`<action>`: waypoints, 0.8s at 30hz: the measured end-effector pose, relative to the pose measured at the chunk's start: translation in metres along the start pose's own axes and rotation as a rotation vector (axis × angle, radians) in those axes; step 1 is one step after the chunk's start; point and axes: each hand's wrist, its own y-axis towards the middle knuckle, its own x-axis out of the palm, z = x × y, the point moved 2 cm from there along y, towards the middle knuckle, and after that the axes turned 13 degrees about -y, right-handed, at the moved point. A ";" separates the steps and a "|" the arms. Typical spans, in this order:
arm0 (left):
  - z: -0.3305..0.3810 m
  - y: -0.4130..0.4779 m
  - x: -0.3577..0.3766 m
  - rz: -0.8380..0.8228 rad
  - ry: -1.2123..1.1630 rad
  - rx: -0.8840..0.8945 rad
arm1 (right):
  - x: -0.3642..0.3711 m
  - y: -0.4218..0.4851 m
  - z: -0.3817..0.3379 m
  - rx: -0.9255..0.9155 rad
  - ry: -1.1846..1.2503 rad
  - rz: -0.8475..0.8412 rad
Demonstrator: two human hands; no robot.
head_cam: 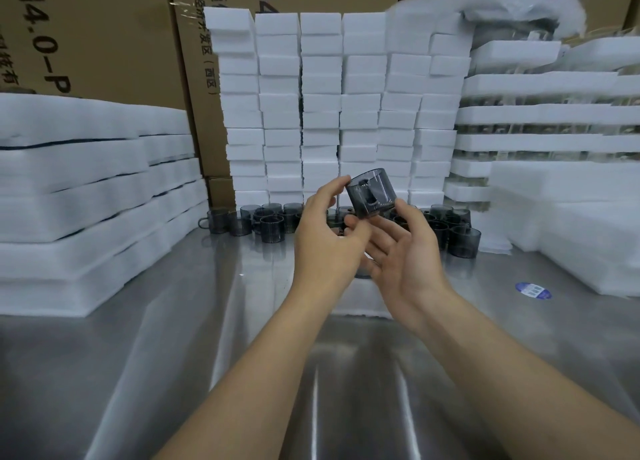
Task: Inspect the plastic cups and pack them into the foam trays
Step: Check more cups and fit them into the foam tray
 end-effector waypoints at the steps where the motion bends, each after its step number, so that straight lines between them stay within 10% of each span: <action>1: 0.000 0.001 -0.001 0.000 0.007 0.009 | 0.000 0.000 0.000 0.001 -0.003 -0.006; 24: 0.003 -0.003 -0.003 0.112 0.302 0.255 | 0.008 -0.006 0.000 -0.135 -0.054 -0.079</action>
